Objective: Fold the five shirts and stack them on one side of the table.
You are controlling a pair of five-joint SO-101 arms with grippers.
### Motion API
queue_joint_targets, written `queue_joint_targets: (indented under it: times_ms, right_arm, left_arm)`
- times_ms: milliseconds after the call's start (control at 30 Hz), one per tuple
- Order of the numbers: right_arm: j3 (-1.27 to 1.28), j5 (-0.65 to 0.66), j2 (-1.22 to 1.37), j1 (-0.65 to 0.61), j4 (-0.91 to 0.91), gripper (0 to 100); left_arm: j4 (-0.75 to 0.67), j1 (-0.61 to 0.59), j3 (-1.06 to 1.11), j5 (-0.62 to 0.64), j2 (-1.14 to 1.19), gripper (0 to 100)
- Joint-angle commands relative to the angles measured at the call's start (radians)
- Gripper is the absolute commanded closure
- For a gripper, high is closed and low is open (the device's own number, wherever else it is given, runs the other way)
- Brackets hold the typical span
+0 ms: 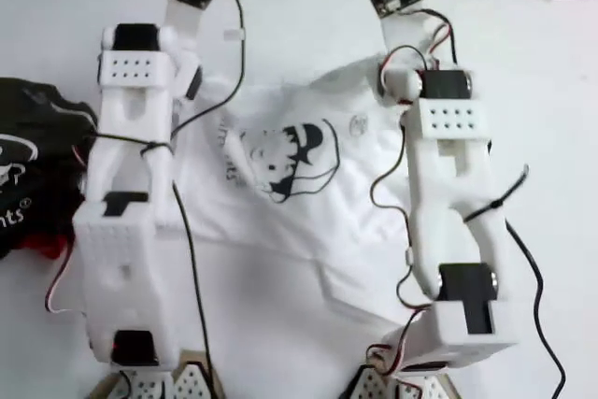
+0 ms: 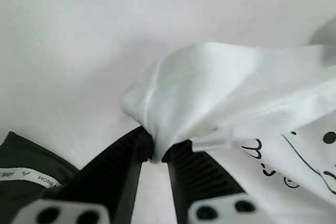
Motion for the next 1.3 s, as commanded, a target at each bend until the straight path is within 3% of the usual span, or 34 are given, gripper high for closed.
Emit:
queue_joint_targets:
  times_ms: [0, 200, 300, 500, 867, 1067, 1267]
  right_arm:
    - [-0.043, 0.003, 0.004, -0.013, 0.038, 98.0]
    - [-0.02, 0.003, -0.067, -0.016, 0.145, 98.0]
    - [0.063, 0.003, -0.163, -0.016, 0.176, 98.0]
    - [0.43, 0.011, -0.45, -0.016, 0.116, 98.0]
    - [0.959, 0.015, -1.015, -0.007, 0.108, 98.0]
    - [1.074, 0.089, -1.187, -0.001, 0.214, 98.0]
    - [1.174, 0.149, -1.302, 0.004, 0.298, 98.0]
  left_arm:
    - [0.075, 0.017, -0.124, -0.009, 0.032, 97]
    - [0.27, 0.032, -0.234, -0.048, 0.055, 97]
    - [0.276, 0.035, -0.194, -0.057, 0.031, 97]
    - [0.265, 0.077, 0.213, -0.06, -0.198, 97]
    - [0.074, 0.046, 0.929, -0.101, -0.675, 97]
    - [-0.032, 0.023, 1.139, -0.138, -0.763, 97]
    - [-0.043, 0.021, 1.182, -0.161, -0.763, 97]
